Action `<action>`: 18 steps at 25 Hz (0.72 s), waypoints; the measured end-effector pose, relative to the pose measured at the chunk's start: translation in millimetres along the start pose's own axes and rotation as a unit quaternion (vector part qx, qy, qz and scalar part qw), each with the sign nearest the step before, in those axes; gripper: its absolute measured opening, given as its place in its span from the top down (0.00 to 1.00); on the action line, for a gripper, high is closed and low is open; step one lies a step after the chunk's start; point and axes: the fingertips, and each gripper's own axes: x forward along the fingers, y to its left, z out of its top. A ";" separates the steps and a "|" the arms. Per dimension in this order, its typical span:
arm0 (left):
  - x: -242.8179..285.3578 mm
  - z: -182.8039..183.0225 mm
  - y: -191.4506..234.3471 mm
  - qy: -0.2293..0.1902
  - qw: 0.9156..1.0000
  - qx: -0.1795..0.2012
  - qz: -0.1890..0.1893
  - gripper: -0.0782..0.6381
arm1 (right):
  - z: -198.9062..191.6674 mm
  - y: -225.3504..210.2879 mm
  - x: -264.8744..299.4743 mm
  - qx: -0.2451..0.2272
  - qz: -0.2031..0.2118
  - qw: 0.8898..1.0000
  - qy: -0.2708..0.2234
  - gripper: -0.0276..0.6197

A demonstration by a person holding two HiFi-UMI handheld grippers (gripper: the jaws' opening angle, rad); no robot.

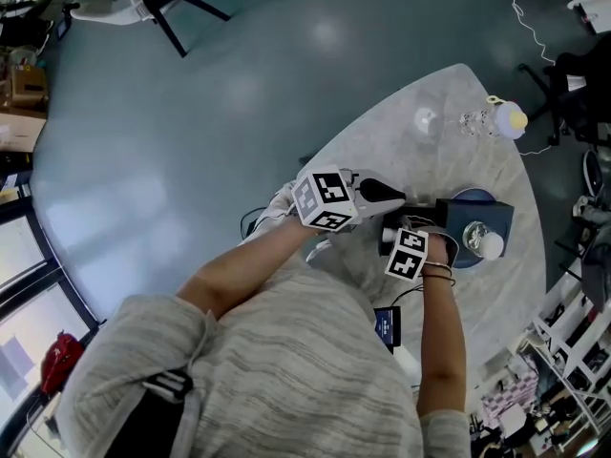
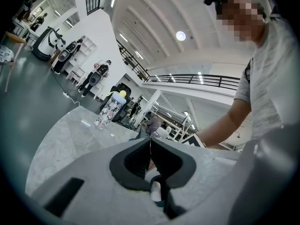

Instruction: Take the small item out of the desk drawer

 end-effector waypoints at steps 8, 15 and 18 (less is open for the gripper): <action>5.2 7.4 -6.0 0.015 1.000 0.013 -0.023 0.87 | -4.8 -18.5 -14.1 0.121 -0.068 0.990 -0.040 0.69; 13.1 15.0 -17.8 0.039 0.997 0.038 -0.057 0.87 | -11.3 -36.0 -39.6 0.285 -0.172 0.936 -0.112 0.69; 16.8 17.2 -23.7 0.051 0.995 0.050 -0.075 0.87 | -9.2 -42.7 -57.1 0.366 -0.218 0.888 -0.175 0.69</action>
